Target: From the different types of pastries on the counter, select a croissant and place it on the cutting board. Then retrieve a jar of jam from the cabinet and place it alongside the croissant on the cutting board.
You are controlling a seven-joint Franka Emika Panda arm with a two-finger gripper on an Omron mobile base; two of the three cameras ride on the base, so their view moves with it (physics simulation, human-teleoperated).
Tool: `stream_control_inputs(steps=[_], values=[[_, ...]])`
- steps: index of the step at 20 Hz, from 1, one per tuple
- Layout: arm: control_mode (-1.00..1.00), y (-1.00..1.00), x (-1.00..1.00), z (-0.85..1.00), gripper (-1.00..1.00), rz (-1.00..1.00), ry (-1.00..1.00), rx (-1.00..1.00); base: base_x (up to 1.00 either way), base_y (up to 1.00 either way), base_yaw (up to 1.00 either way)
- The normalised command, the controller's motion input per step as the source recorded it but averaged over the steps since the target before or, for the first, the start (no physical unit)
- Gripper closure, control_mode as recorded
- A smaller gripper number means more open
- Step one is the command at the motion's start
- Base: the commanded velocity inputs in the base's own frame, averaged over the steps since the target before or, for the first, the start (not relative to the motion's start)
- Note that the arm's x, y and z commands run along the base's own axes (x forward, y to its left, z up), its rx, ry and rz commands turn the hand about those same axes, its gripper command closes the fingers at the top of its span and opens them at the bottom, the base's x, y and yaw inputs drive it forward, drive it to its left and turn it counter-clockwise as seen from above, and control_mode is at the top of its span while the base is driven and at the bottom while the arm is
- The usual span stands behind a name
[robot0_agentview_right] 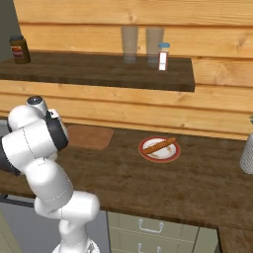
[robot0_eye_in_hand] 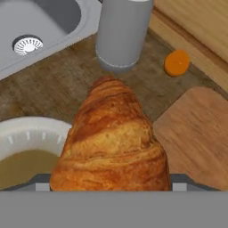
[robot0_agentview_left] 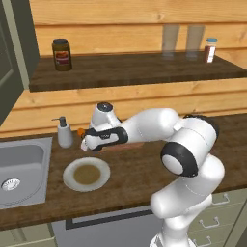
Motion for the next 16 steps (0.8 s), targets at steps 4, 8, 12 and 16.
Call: stream_control_inputs(steps=[4,8,12,16], values=[[-1.00,-0.49,0.61,0.15,1.00,0.00,-0.16,0.02,0.00,0.00,0.00],[-1.00,-0.60,0.19,0.01,1.00,0.00,-0.11,0.05,0.00,0.00,0.00],[-1.00,-0.38,0.10,0.00,1.00,0.00,-0.02,0.01,0.00,0.00,0.00],[-1.00,-0.05,0.26,-0.01,1.00,0.00,0.00,0.00,0.00,0.00,0.00]])
